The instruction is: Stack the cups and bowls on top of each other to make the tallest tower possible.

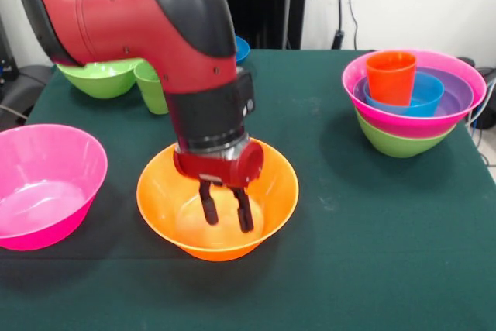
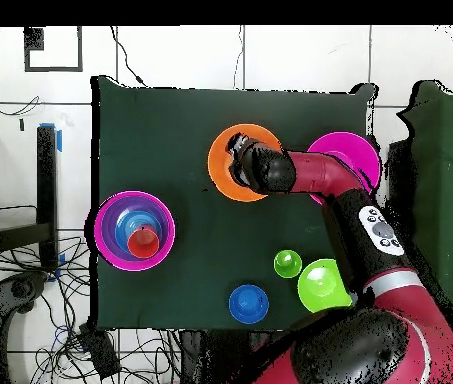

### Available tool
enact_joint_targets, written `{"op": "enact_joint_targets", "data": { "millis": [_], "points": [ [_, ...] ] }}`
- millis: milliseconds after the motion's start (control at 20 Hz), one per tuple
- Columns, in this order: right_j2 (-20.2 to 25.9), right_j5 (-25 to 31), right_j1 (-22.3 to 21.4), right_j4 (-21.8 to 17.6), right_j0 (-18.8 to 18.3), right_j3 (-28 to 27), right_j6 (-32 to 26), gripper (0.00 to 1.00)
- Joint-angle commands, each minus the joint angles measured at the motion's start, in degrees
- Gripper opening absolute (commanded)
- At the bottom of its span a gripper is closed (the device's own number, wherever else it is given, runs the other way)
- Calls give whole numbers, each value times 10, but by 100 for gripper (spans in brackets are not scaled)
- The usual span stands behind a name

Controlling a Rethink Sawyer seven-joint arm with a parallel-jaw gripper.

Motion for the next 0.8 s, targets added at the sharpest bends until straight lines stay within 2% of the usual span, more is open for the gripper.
{"op": "enact_joint_targets", "data": {
  "millis": [50,800],
  "points": [
    [-23,102,-98,-4,19,78,-57,100],
    [-37,162,-206,26,8,177,-24,100]
  ]
}}
